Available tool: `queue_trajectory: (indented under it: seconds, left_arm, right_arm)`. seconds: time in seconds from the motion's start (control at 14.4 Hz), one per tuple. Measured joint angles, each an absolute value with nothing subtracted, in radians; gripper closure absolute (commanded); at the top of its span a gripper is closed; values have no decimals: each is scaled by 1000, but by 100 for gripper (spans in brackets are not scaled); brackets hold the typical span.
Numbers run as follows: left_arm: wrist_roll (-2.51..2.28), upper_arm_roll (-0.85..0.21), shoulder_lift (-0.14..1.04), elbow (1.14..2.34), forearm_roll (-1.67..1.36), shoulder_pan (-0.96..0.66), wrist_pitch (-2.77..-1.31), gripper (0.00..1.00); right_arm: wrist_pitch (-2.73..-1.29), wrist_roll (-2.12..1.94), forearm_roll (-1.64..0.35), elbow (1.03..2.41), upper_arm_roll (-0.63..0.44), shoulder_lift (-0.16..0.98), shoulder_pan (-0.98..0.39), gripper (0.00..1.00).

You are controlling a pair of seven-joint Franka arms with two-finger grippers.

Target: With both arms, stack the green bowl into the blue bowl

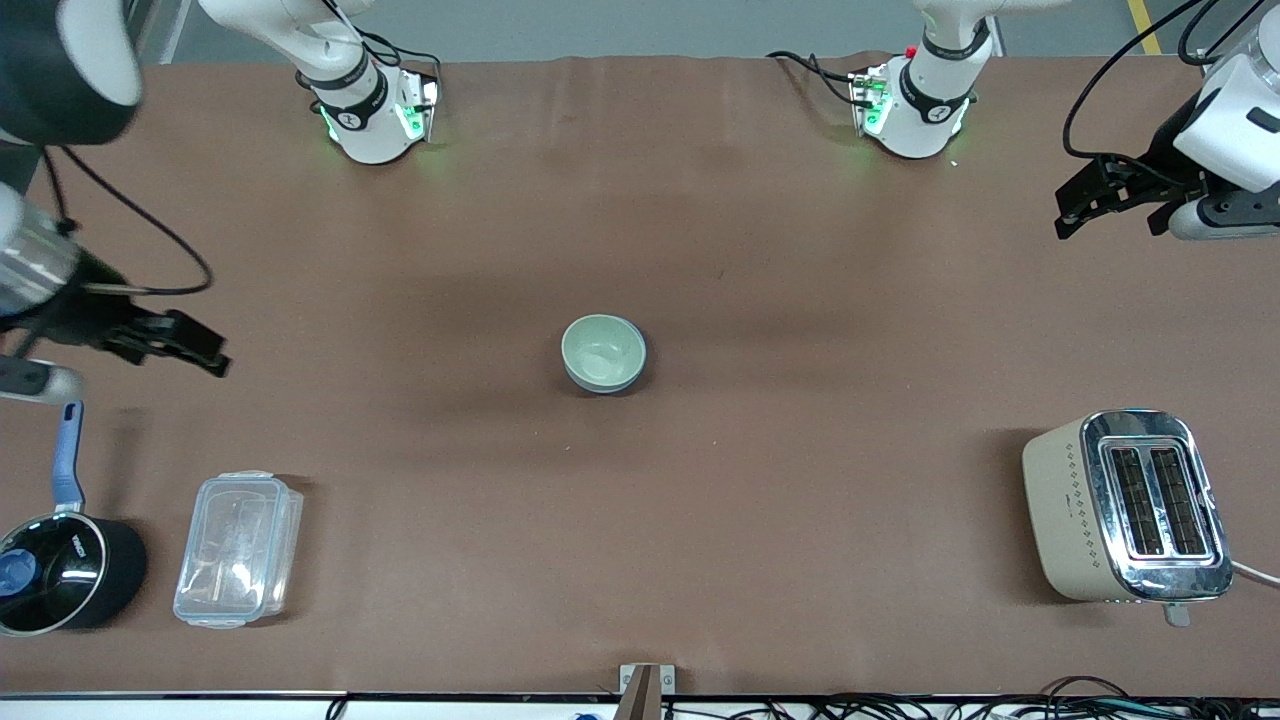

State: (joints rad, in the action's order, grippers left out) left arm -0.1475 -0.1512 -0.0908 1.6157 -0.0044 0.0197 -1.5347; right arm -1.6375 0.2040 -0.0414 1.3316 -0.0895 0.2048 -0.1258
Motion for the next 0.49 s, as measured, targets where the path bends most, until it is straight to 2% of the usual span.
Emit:
queue_trajectory:
  seconds: [0.49]
  left_arm:
    - [-148,-151,-90,1612,-4,20,-1534,0]
  right_arm:
    - [-1458,136,-40,1337,-83,52,-2,0]
